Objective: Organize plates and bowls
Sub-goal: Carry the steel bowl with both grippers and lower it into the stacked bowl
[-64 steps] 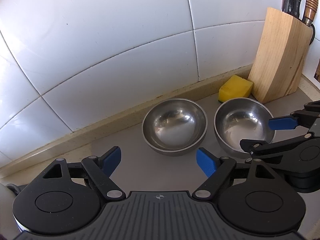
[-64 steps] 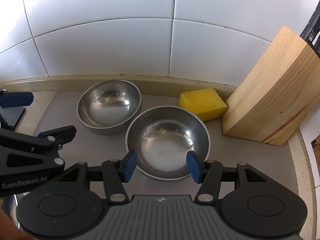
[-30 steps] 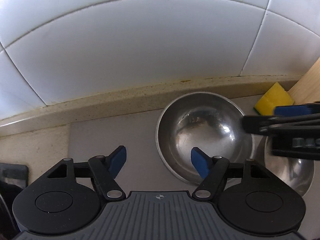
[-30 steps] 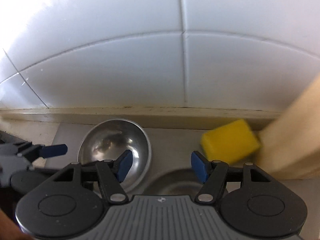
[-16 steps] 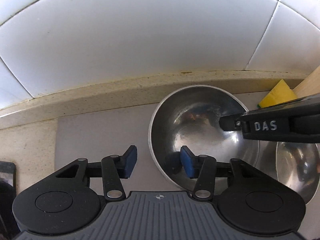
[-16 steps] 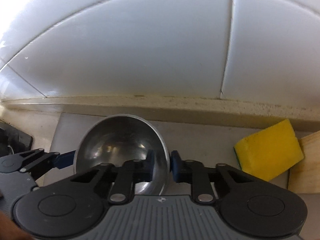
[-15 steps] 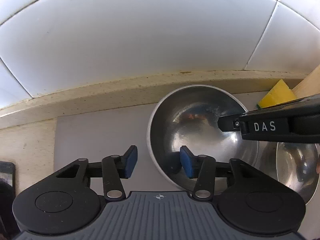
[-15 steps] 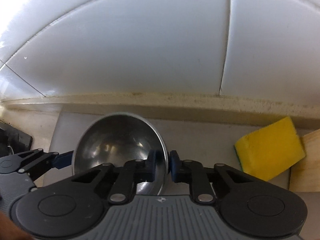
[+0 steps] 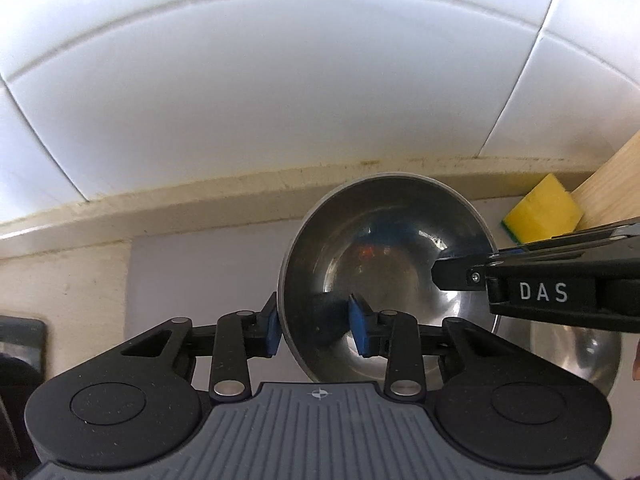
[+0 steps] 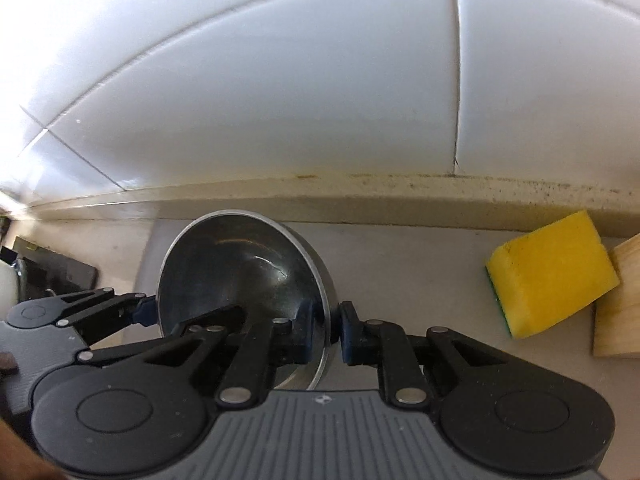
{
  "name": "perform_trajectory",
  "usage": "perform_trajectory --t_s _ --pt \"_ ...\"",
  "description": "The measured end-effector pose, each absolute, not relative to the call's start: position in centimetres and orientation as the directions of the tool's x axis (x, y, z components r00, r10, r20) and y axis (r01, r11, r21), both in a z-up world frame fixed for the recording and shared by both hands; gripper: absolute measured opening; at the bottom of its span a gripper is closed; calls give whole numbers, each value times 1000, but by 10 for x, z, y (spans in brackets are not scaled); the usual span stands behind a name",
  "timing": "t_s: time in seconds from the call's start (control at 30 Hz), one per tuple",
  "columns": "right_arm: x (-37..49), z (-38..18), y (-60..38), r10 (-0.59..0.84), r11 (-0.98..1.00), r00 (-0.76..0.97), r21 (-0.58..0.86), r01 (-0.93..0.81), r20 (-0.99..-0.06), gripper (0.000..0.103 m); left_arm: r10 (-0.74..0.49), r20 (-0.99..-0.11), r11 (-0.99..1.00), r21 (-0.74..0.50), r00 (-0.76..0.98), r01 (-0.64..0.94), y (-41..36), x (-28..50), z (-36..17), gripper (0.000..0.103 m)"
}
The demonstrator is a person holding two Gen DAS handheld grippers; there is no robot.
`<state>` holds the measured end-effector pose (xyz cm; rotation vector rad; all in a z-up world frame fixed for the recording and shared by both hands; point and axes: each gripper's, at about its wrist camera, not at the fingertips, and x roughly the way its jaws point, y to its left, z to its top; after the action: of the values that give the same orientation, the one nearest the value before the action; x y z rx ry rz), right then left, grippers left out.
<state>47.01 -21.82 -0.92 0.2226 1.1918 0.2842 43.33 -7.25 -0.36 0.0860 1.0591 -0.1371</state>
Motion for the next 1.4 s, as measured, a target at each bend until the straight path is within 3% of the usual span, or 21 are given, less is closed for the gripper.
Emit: perform_trajectory --t_s 0.4,0.77,1.07,1.4 --pt "424 63 -229 416 909 424 383 -166 -804 0 -63 -803 990 24 592 138 -61 372 70 36" --pt "355 110 -200 513 854 414 400 -332 -752 0 25 -739 995 82 673 53 -42 276 118 39" --pt "308 108 -162 576 775 272 408 -483 -771 0 94 -775 996 65 625 -69 -10 205 105 41" --pt "288 74 -130 532 753 142 390 -531 -835 0 87 -816 994 30 571 -108 10 177 78 43"
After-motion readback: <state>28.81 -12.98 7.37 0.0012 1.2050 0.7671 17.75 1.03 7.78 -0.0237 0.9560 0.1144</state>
